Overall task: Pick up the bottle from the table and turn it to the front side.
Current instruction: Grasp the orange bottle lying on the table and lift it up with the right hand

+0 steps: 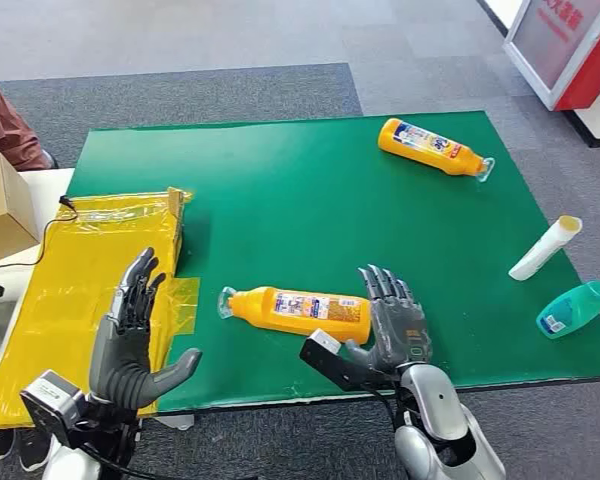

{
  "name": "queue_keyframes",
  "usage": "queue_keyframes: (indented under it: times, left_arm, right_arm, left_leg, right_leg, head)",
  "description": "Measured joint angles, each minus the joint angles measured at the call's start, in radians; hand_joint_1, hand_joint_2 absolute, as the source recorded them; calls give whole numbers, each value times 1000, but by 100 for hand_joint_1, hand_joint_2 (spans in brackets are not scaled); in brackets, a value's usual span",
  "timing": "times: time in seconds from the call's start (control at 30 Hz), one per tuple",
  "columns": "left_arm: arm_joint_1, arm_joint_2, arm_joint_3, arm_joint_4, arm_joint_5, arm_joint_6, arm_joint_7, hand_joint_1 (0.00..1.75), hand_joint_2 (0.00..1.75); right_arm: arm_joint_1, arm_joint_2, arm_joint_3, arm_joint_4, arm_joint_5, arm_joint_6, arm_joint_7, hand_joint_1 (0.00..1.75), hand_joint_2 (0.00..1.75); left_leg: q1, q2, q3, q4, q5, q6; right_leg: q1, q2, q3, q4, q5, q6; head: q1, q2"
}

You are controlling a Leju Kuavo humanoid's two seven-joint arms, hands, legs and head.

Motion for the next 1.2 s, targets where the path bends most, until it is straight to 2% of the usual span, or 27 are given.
queue_keyframes:
  times: [0.13,0.27,0.5,0.83,1.1,1.2]
  left_arm:
    - [-17,1,-12,2,15,-19,7,0,175]
    - [-73,0,-51,15,40,-44,21,0,175]
    - [-149,0,-104,51,96,-68,33,0,175]
    - [-180,-3,-135,97,139,-107,35,0,175]
    - [-185,-6,-138,104,144,-109,36,0,175]
    - [-203,-8,-144,122,156,-112,42,0,175]
  right_arm:
    - [-28,-4,16,35,-2,31,22,0,175]
    - [-109,-6,45,151,4,70,48,0,175]
    - [-232,2,71,323,3,53,40,0,175]
    - [-346,29,74,487,41,64,40,0,175]
    - [-361,37,74,524,48,66,41,0,175]
    - [-398,57,85,641,81,66,37,0,175]
  left_leg:
    - [0,0,0,0,0,0]
    - [0,0,0,0,1,0]
    - [0,0,0,0,3,0]
    - [0,0,-1,0,3,0]
    - [0,0,-1,0,3,0]
    - [0,0,-1,0,3,0]
  right_leg:
    - [0,0,0,0,0,0]
    - [0,0,0,0,1,0]
    - [0,0,0,0,3,0]
    - [0,0,-1,0,3,0]
    - [0,0,-1,0,3,0]
    - [0,0,-1,0,3,0]
  head:
    - [0,0]
    - [0,0]
    - [0,0]
    - [0,0]
    - [0,0]
    - [0,0]
